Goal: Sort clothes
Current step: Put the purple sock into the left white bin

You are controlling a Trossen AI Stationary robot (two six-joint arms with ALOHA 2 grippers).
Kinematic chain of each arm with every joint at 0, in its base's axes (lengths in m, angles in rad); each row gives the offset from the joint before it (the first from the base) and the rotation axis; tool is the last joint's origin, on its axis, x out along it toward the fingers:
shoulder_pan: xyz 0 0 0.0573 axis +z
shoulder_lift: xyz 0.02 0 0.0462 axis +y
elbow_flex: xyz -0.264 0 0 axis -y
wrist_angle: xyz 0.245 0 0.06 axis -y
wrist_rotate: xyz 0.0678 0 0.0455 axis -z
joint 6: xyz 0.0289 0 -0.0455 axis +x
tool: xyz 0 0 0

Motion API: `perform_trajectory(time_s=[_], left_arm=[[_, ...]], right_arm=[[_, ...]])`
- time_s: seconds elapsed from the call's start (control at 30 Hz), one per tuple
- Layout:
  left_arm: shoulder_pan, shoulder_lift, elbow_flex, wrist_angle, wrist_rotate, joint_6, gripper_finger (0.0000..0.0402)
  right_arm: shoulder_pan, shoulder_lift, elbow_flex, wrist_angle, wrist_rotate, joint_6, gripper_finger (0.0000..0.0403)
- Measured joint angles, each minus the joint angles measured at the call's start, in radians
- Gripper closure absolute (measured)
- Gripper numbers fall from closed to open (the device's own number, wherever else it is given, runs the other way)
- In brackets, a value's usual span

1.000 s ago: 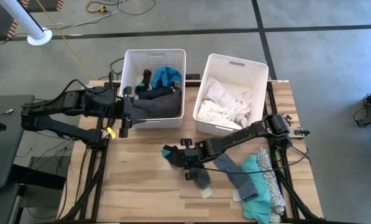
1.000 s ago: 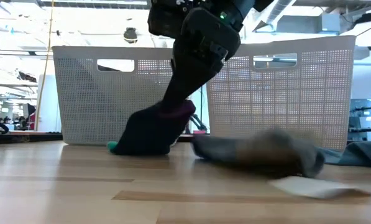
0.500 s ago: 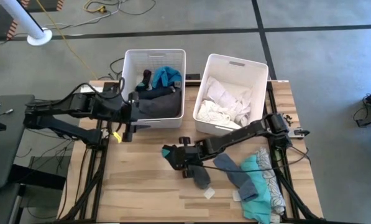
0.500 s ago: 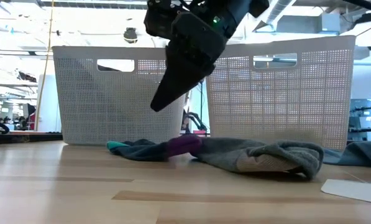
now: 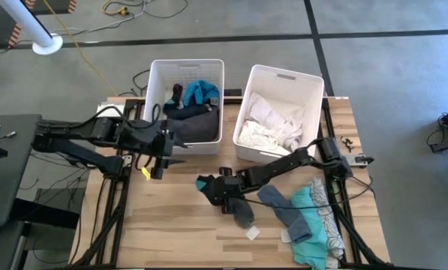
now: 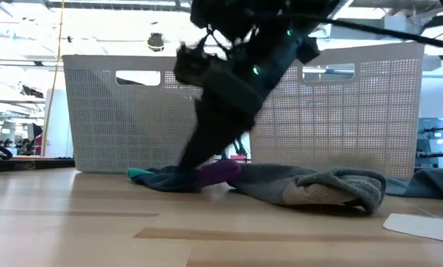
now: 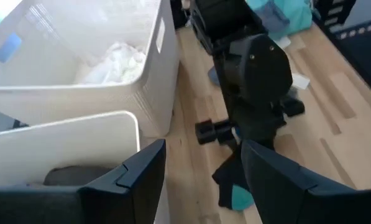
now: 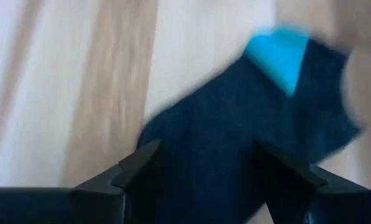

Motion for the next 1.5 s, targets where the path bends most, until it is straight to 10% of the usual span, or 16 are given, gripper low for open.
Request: perform_trajectory(time_s=[0.23,0.53,1.5], left_arm=[[-0.021,0.028,0.000,0.000,-0.006,-0.006,0.0196],[-0.023,0.046,0.000,-0.002,-0.007,-0.006,0.0196],[-0.171,0.047,0.000,0.142,0.013,-0.009,0.0196]], right_arm=[[0.005,0.070,0.035,0.009,-0.014,-0.026,0.0179],[0.008,0.030,0.040,-0.048,-0.019,-0.083,0.0387],[0.120,-0.481,0.042,-0.113,0.383,-0.296,0.0397]])
